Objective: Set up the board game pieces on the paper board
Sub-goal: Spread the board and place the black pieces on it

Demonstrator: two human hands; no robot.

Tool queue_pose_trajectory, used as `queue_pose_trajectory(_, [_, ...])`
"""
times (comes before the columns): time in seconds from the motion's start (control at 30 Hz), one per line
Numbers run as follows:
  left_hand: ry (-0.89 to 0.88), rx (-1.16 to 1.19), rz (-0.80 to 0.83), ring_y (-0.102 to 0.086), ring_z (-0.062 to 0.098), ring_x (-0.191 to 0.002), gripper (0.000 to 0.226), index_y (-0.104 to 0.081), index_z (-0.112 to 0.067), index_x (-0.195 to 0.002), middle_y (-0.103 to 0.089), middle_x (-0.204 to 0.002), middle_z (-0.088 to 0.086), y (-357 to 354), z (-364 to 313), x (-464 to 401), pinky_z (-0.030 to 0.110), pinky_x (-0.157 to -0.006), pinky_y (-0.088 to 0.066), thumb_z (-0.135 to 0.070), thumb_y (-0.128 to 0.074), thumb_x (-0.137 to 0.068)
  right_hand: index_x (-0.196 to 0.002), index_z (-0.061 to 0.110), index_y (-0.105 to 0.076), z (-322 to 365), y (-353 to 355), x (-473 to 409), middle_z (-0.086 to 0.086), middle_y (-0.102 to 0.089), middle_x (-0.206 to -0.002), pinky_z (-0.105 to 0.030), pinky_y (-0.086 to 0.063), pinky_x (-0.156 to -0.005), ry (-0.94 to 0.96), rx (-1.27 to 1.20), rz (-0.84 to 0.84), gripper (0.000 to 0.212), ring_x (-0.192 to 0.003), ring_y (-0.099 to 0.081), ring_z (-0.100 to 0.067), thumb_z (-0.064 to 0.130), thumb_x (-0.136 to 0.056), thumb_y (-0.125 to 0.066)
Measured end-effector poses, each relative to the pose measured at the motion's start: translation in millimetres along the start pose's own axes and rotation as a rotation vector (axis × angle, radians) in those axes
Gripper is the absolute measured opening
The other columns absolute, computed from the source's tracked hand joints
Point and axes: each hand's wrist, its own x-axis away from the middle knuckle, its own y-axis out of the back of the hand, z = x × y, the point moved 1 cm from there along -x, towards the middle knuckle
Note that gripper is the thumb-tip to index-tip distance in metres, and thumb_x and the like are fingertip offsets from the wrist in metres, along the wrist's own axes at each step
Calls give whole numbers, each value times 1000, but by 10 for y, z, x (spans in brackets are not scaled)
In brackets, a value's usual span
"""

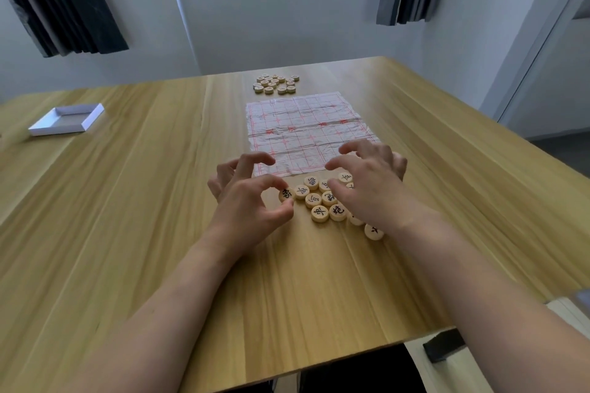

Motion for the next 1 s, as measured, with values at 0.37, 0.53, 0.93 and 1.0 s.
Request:
queue_pose_trajectory(0.37, [26, 50, -12, -22, 7, -119, 14, -71, -37, -81, -42, -124, -25, -33, 43, -18, 31, -90, -16, -45, -76, -71, -118, 41, -62, 181, -12, -429, 14, -34, -143, -43, -9, -105, 153, 168, 280, 31, -134, -16, -16, 44, -88, -58])
queue_pose_trajectory(0.53, [33, 67, -4, -22, 6, -118, 14, -71, -37, -81, -42, -123, -26, -30, 44, -26, 28, -87, -14, -44, -77, -71, -107, 40, -67, 215, -39, -464, 14, -32, -145, -45, -9, -106, 175, 210, 308, 21, -135, -16, -18, 39, -86, -60])
queue_pose_trajectory(0.93, [-4, 19, -39, -19, 6, -120, 15, -70, -39, -85, -39, -128, -26, 66, 58, -296, 32, -95, -15, -48, -75, -73, -90, 35, -71, 30, 167, -655, 15, -37, -144, -37, -16, -95, 32, 123, 123, 28, -131, -22, -13, 60, -80, -61])
queue_pose_trajectory(1.0, [-16, -10, -32, -19, 8, -120, 15, -70, -38, -86, -38, -130, -23, 55, 94, -467, 35, -98, -17, -48, -74, -74, -86, 36, -70, -58, 198, -688, 15, -37, -143, -37, -17, -94, -24, 109, 83, 30, -129, -23, -12, 63, -79, -61])
